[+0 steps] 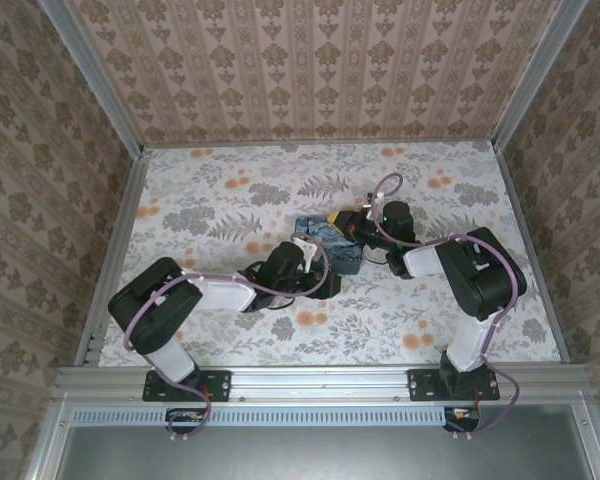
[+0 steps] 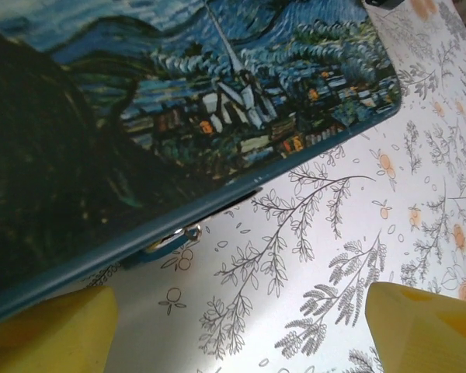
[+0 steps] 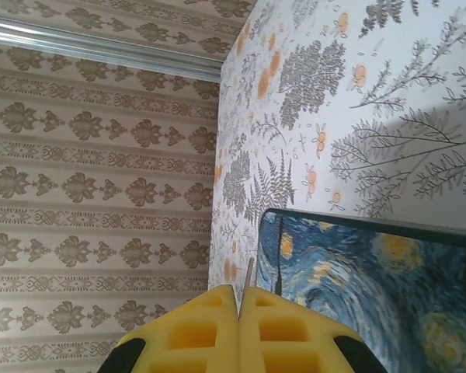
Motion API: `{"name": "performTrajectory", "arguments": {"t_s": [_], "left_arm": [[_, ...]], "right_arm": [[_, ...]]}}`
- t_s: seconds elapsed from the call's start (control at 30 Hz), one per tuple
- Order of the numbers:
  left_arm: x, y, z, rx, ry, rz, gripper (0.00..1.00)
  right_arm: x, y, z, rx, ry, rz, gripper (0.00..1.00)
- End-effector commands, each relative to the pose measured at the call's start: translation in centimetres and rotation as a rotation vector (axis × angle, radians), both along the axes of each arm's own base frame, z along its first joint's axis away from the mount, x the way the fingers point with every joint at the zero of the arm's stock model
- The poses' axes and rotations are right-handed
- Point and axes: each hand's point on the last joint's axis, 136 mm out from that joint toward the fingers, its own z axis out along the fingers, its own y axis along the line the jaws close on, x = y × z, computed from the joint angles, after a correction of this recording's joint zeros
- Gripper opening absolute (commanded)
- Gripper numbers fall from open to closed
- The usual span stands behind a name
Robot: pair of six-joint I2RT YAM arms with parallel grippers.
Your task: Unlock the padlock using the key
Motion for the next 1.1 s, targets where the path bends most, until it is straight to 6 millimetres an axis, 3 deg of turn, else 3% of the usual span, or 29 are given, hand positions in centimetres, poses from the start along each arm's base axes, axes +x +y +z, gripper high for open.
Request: {"name": "performTrajectory", "arguments": {"t_s": [0.0,0.53,0.83,1.07], "left_arm": [[0.7,-1.4,1.0,-0.027,-0.065,-0.039,0.84],[2.2,-1.2,-0.7,0.136,-0.29,0.001,0.79],[3.7,0.2,-0.7,0.19,-0.372,0.102,0.78],[3.6,-2.2,-0.1,0.14,-0.36,0.031,0.78]], "right_arm": [[0.2,0.1,-0.8,0.01,0.014,0.0,0.0],[-0.3,-0.1,-2.3,0.011,0.04,-0.003,0.0],[-0.2,-0.1,-3.1,0.012,0.055,-0.012,0.0],[-0.2,0.0,-3.6,0.007,0.063,-0.01,0.0]]}}
